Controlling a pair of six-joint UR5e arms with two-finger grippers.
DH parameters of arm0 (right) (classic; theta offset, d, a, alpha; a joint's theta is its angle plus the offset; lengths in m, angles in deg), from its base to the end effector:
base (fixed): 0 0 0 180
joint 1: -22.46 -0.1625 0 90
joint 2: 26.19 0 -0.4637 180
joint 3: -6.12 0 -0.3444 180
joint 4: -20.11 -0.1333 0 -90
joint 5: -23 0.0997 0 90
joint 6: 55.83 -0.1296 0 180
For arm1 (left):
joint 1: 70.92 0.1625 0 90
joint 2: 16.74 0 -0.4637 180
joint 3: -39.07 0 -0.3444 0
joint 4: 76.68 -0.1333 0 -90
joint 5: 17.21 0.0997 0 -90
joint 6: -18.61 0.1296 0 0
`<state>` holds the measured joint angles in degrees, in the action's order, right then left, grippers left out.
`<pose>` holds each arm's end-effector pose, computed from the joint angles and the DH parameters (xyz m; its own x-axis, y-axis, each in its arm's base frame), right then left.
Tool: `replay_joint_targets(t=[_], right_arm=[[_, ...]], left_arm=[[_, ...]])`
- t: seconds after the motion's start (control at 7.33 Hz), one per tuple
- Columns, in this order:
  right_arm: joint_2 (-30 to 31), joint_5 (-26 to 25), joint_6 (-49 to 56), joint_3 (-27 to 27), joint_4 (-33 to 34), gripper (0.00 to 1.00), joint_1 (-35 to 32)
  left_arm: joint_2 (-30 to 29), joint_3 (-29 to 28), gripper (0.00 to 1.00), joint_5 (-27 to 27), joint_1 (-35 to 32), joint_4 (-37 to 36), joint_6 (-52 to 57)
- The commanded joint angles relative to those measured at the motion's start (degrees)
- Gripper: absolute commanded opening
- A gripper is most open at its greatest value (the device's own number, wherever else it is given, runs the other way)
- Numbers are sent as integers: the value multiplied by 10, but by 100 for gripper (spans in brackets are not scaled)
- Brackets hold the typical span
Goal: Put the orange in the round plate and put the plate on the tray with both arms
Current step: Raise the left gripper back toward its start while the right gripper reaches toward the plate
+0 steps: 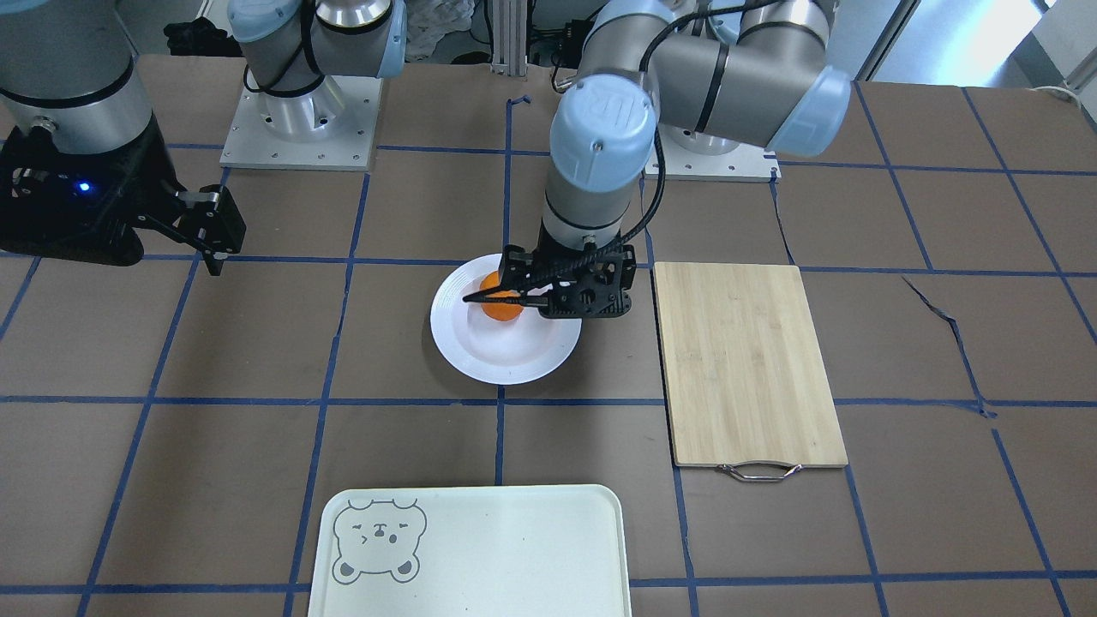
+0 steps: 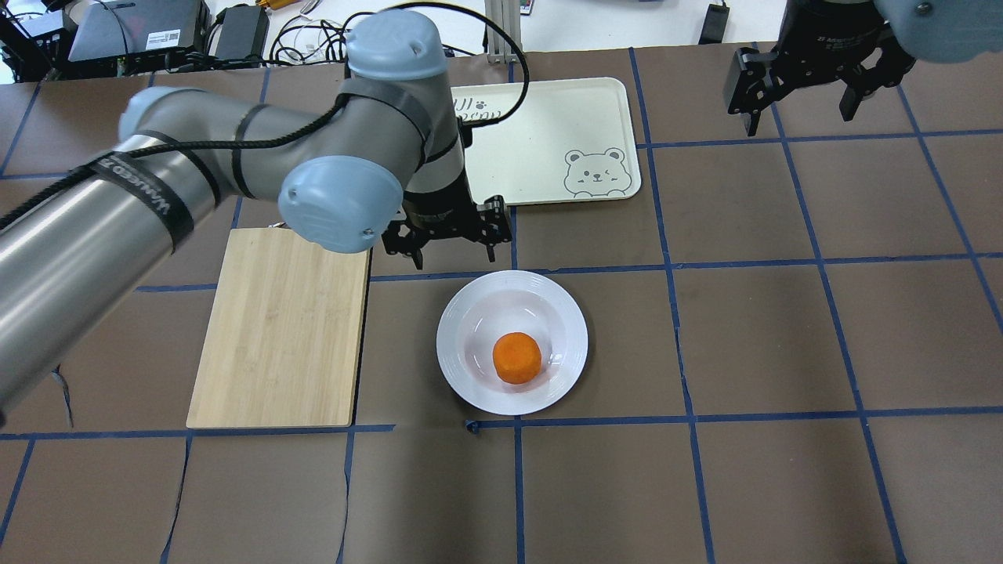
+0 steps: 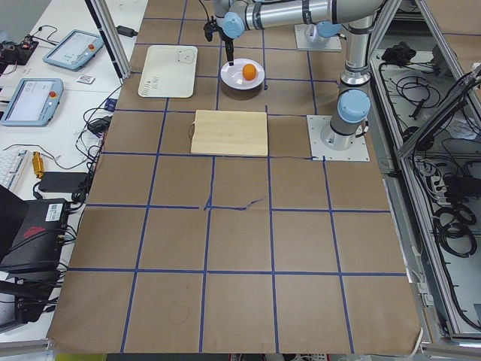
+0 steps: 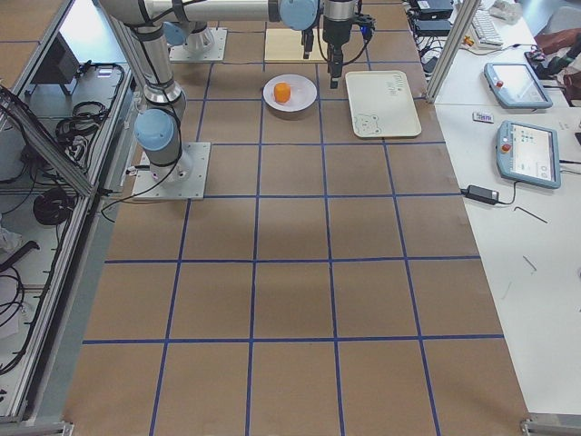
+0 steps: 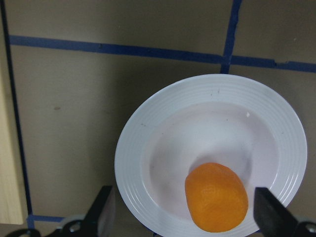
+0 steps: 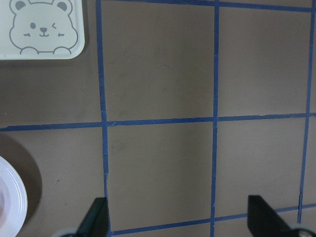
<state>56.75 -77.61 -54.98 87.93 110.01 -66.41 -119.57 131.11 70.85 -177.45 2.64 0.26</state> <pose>0.0995 -0.5054 0.5039 -0.9828 0.0079 0.1843 0.0051 0.9999 -0.0152 -0.2816 -0.4649 0.3898 -0.9994 -0.0334 0.0090 -0.0325 0.9963 0.0800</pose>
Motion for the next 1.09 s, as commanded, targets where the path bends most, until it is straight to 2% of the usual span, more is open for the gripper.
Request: replay_joint_targets(t=[0.0, 0.14, 0.27, 0.41, 0.55, 0.68, 0.82, 0.95], right_arm=[[-14, 74, -1, 11, -1, 100, 2], [-22, 132, 0, 33, 8, 100, 4], [-32, 145, -2, 57, 12, 100, 4], [-34, 186, -5, 83, 53, 100, 5], [-34, 195, -1, 113, 82, 100, 5], [-35, 214, -2, 156, 141, 100, 4], [-35, 252, -1, 211, 198, 100, 4], [-34, 295, -1, 274, 275, 100, 4]], left_arm=[[65, -41, 100, 17, 4, 59, 21], [85, -48, 100, 17, 7, 99, 21], [96, -46, 100, 19, 13, 102, 20], [99, -45, 100, 16, 42, 102, 23], [101, -51, 100, 9, 80, 101, 34], [106, -51, 100, 9, 107, 101, 77], [116, -48, 100, 14, 132, 102, 146], [123, -43, 100, 14, 158, 102, 160]])
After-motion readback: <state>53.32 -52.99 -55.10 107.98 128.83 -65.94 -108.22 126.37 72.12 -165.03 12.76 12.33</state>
